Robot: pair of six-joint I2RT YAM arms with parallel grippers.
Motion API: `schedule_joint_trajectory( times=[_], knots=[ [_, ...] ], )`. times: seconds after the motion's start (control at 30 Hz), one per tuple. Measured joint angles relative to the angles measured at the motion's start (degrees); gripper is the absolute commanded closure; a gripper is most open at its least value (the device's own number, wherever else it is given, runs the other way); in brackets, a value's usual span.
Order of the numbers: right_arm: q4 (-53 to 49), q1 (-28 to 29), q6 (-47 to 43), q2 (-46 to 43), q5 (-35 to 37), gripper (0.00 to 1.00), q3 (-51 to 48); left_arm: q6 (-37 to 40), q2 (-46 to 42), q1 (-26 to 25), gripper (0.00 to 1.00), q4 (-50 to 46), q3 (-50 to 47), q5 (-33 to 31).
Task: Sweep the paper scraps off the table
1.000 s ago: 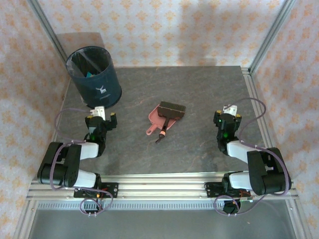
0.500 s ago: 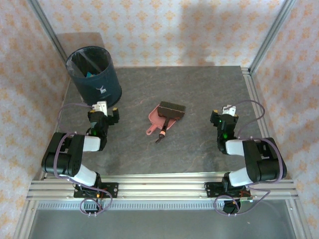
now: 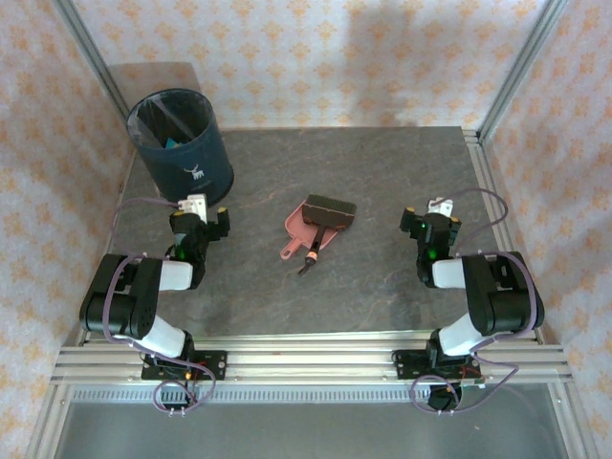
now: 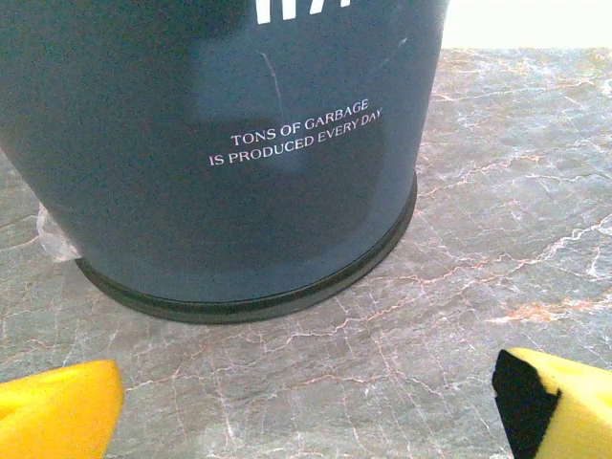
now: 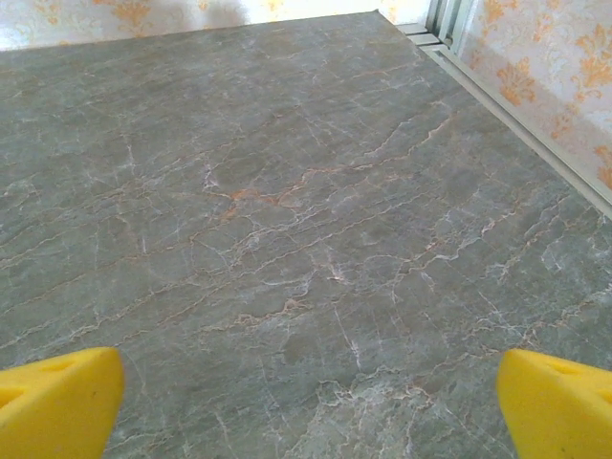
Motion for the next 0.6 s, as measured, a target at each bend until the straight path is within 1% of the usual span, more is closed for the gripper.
schedule_joint_trajectory(
  times=[0.6],
  knots=[
    [0.0,0.0,0.2,0.0,-0.6,0.00,0.0,0.0,0.0,0.0,0.00,-0.4,0.0,0.2]
  ],
)
